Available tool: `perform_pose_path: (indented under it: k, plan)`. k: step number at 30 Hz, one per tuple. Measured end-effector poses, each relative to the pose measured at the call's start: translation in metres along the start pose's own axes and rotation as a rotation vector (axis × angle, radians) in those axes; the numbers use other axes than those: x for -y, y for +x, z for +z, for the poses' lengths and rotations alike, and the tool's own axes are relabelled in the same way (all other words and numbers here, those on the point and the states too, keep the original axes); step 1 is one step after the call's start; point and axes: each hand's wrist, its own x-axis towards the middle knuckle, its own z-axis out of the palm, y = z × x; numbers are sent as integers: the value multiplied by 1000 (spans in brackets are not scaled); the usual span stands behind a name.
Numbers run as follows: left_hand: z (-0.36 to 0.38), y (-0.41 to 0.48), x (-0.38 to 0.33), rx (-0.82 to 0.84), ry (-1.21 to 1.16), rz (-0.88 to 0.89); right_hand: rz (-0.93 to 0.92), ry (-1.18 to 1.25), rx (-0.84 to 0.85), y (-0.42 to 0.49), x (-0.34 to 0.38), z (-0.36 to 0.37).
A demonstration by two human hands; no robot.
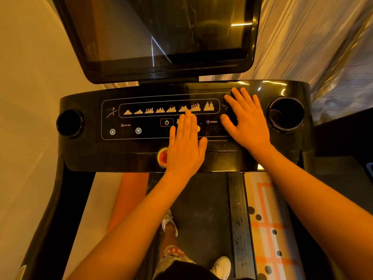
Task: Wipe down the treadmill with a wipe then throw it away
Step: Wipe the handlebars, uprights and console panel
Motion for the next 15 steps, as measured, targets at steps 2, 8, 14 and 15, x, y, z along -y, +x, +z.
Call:
perform_pose_path:
  k: [2,8,14,15]
  plan:
    - [2,-4,0,-5,3,-9,-5,1,-1,0,0,0]
    - [22,-60,5,31,93,77,-9,7,-5,0,-2,1]
    - [4,-10,-4,-5,11,9,-15,10,-14,0,-2,2]
    - [0,3,-4,-4,-9,13,-15,11,-15,1,-2,1]
